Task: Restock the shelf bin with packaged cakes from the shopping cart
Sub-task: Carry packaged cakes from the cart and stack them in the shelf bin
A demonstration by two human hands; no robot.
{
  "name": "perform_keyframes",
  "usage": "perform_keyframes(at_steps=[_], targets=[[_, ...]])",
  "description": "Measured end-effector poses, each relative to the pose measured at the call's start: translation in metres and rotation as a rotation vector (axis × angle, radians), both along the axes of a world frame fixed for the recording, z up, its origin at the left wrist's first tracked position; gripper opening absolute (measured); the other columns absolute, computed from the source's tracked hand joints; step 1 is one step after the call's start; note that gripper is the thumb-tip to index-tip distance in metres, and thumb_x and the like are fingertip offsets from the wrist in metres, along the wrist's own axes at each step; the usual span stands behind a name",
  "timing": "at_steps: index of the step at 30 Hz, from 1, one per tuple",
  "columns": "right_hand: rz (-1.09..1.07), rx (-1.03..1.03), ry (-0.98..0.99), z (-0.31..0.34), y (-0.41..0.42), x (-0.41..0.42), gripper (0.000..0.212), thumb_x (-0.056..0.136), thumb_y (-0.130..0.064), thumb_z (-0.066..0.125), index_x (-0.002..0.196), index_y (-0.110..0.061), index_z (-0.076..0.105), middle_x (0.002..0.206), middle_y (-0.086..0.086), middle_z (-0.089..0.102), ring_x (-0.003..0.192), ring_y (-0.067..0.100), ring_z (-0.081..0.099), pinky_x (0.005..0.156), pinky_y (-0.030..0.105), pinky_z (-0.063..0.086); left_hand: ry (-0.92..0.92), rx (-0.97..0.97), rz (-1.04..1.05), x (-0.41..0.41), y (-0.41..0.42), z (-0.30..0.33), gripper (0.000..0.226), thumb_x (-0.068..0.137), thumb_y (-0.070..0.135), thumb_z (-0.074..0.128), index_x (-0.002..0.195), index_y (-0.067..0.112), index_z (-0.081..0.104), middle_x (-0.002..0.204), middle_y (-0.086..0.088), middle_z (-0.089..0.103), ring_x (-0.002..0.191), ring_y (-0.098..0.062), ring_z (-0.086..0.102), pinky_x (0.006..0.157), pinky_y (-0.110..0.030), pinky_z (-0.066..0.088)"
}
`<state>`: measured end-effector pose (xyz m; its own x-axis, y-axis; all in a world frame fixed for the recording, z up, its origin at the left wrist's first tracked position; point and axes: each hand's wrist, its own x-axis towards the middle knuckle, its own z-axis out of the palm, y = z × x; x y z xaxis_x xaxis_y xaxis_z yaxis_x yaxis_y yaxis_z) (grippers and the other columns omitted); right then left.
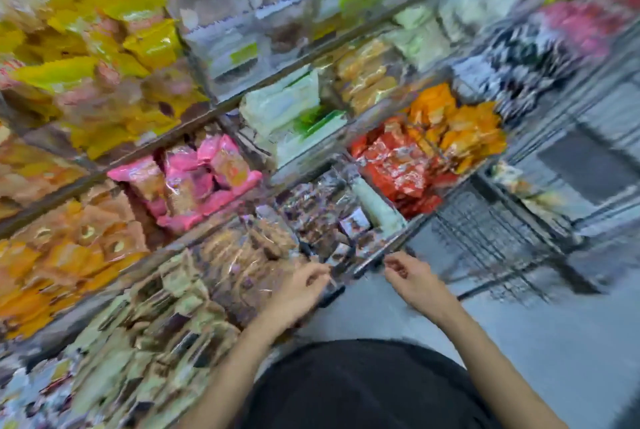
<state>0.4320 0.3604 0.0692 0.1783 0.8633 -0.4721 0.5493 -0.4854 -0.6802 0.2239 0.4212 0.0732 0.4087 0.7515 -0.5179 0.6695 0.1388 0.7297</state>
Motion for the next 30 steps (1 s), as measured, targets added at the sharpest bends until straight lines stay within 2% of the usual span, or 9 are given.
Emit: perform_keyframes(at_steps=[3, 5, 6, 10, 18, 20, 24, 28, 30], targets=[[-0.103, -0.102, -0.030, -0.006, -0.040, 0.057, 0.019, 0.095, -0.020, 0.049, 0.112, -0.025, 0.055, 0.092, 0.002, 0.063, 0.082, 0.018, 0.058, 0.072, 0.028, 0.041, 0.041, -0.030, -0.095, 0.046, -0.016, -0.018, 0.021, 0.096, 0.012, 0.050, 0.113, 0.006, 0.060, 0.112, -0.008, 0.064, 0.104, -0.016, 0.057, 0.089, -0.019, 0.041], [-0.161, -0.117, -0.055, -0.008, -0.062, 0.091, 0.018, 0.095, -0.021, 0.049, 0.110, -0.024, 0.057, 0.087, -0.001, 0.061, 0.080, 0.017, 0.055, 0.062, 0.021, 0.035, 0.052, -0.049, -0.139, 0.076, -0.024, -0.027, 0.020, 0.096, 0.010, 0.050, 0.112, 0.005, 0.060, 0.111, -0.011, 0.065, 0.106, -0.021, 0.059, 0.096, -0.032, 0.044], [-0.189, -0.120, -0.060, -0.009, -0.072, 0.105, 0.018, 0.095, -0.021, 0.049, 0.110, -0.023, 0.058, 0.088, -0.002, 0.061, 0.083, 0.018, 0.056, 0.064, 0.020, 0.035, 0.051, -0.052, -0.157, 0.092, -0.026, -0.030, 0.020, 0.095, 0.009, 0.050, 0.112, 0.005, 0.061, 0.110, -0.012, 0.066, 0.105, -0.022, 0.060, 0.096, -0.034, 0.044], [-0.292, -0.142, -0.094, -0.004, -0.101, 0.153, 0.026, 0.095, -0.021, 0.049, 0.118, -0.015, 0.058, 0.102, 0.005, 0.066, 0.096, 0.023, 0.060, 0.082, 0.031, 0.045, 0.055, -0.030, -0.271, 0.151, -0.031, -0.035, 0.018, 0.094, 0.014, 0.052, 0.107, 0.015, 0.064, 0.105, 0.000, 0.068, 0.099, -0.015, 0.060, 0.088, -0.020, 0.043], [-0.530, -0.059, -0.023, -0.009, -0.098, 0.220, 0.018, 0.094, -0.022, 0.049, 0.108, -0.019, 0.061, 0.094, -0.007, 0.061, 0.087, 0.012, 0.057, 0.068, 0.021, 0.035, -0.026, -0.030, -0.424, 0.257, 0.003, -0.020, 0.028, 0.094, 0.015, 0.048, 0.090, 0.042, 0.056, 0.093, 0.022, 0.067, 0.093, 0.002, 0.062, 0.084, -0.016, 0.044], [-0.597, -0.047, -0.005, -0.012, -0.090, 0.235, 0.017, 0.094, -0.020, 0.049, 0.106, -0.020, 0.061, 0.092, -0.007, 0.061, 0.083, 0.009, 0.056, 0.066, 0.019, 0.036, -0.047, 0.001, -0.470, 0.285, 0.024, -0.019, 0.031, 0.094, 0.013, 0.048, 0.087, 0.043, 0.055, 0.089, 0.024, 0.065, 0.089, 0.005, 0.061, 0.079, -0.012, 0.043], [-0.703, -0.072, 0.000, -0.021, -0.067, 0.271, 0.019, 0.096, -0.023, 0.047, 0.110, -0.020, 0.059, 0.095, -0.003, 0.064, 0.077, 0.006, 0.055, 0.059, 0.003, 0.037, -0.078, 0.013, -0.585, 0.362, 0.071, -0.029, 0.024, 0.095, 0.011, 0.045, 0.094, 0.031, 0.057, 0.093, 0.019, 0.064, 0.092, -0.004, 0.062, 0.084, -0.018, 0.044], [-0.795, -0.125, -0.001, -0.030, -0.041, 0.309, 0.025, 0.097, -0.029, 0.046, 0.117, -0.021, 0.058, 0.104, -0.004, 0.064, 0.074, 0.005, 0.056, 0.059, 0.015, 0.038, 0.007, 0.029, -0.810, 0.450, 0.109, -0.056, 0.020, 0.098, 0.022, 0.043, 0.111, 0.024, 0.057, 0.106, 0.011, 0.062, 0.099, -0.007, 0.057, 0.078, -0.022, 0.041], [-0.801, -0.146, 0.008, -0.039, -0.026, 0.330, 0.027, 0.097, -0.028, 0.045, 0.120, -0.020, 0.056, 0.104, -0.007, 0.061, 0.070, 0.002, 0.054, 0.054, 0.012, 0.035, 0.086, 0.015, -0.911, 0.494, 0.121, -0.081, 0.025, 0.099, 0.024, 0.042, 0.120, 0.018, 0.054, 0.115, 0.004, 0.059, 0.106, -0.012, 0.056, 0.081, -0.025, 0.042]])
